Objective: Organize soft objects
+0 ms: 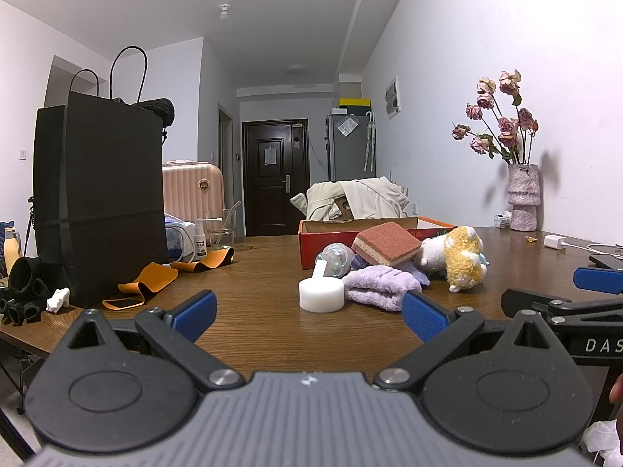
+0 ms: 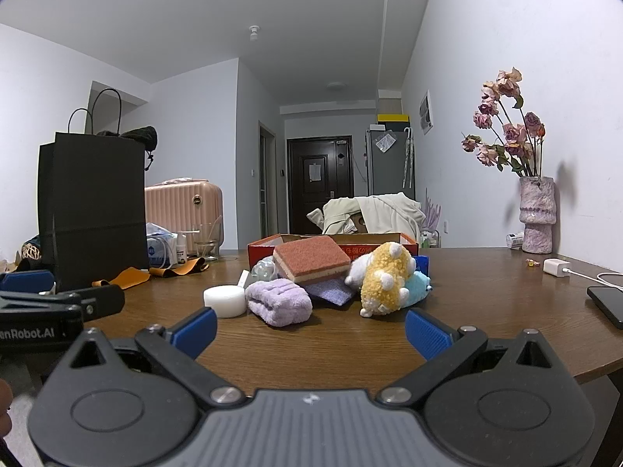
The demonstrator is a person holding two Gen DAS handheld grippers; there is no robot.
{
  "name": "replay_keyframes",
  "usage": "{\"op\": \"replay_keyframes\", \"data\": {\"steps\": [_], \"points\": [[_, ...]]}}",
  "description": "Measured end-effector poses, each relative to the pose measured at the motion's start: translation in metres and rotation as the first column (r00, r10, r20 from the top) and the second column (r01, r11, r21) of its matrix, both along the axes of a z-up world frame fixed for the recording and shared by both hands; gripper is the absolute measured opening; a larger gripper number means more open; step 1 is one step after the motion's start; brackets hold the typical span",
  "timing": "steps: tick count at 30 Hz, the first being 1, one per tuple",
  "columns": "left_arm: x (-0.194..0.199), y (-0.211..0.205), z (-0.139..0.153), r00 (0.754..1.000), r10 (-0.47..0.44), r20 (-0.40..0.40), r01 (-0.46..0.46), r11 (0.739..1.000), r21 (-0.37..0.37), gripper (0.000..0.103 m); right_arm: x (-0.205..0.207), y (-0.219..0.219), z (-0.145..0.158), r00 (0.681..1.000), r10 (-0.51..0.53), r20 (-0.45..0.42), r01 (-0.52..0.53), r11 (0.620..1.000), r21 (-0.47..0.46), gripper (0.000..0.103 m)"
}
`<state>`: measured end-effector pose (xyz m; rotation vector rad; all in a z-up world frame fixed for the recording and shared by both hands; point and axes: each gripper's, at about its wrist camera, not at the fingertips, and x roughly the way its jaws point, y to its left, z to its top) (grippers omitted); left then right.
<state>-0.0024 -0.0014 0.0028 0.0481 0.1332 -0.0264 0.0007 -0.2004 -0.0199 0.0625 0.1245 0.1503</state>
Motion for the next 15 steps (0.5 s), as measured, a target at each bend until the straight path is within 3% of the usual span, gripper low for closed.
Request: {"op": "replay_keyframes", "data": {"steps": [15], "points": [[0.012, 0.001, 0.003, 0.999, 0.018, -0.027, -0.018, 1.0, 0.0, 0.103, 0.012, 0.001, 0.003, 1.0, -0.004, -0.015, 0.004, 1.0, 0.0, 0.103]]}}
